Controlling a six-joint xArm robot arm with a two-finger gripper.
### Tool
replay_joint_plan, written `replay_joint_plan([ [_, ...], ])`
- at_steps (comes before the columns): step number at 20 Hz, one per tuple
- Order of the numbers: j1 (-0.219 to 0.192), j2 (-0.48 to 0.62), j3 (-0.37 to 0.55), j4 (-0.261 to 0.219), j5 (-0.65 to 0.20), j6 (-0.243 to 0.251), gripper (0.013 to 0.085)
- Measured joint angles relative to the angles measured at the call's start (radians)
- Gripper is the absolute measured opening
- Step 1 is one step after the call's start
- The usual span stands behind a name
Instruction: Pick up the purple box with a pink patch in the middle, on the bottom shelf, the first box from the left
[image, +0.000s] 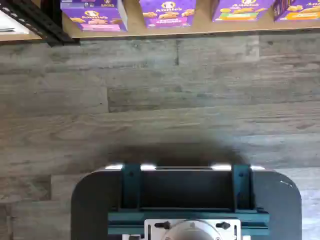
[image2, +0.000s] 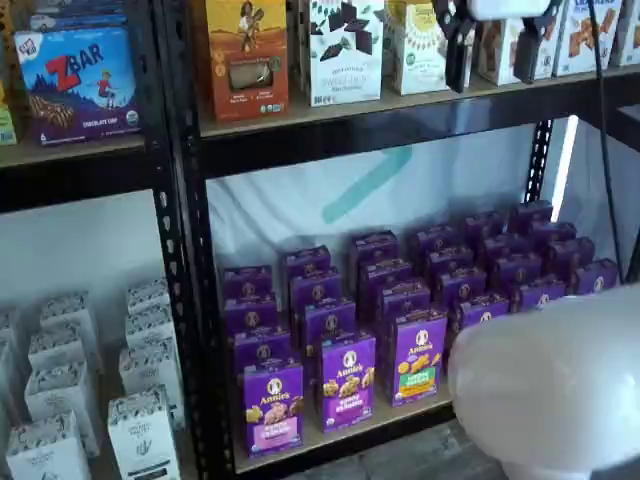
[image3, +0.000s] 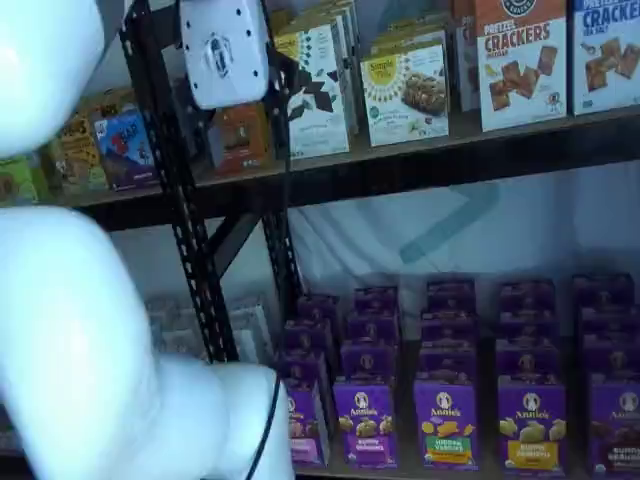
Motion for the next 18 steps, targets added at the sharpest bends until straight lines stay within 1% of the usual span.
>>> replay_joint_plan([
  [1, 0.068, -0.031, 0.028, -0.072, -0.052, 0.036, 0.0850],
  [2, 0.074, -0.035, 0.031, -0.083, -0.060, 0.041, 0.0850],
  [6, 0.079, -0.036, 0.032, -0.087, -0.066, 0.047, 0.0850],
  [12, 0.075, -0.035, 0.037, -0.079, -0.071, 0.046, 0.0850],
  [18, 0.067, -0.035, 0.058, -0.067, -0.095, 0.043, 0.0850],
])
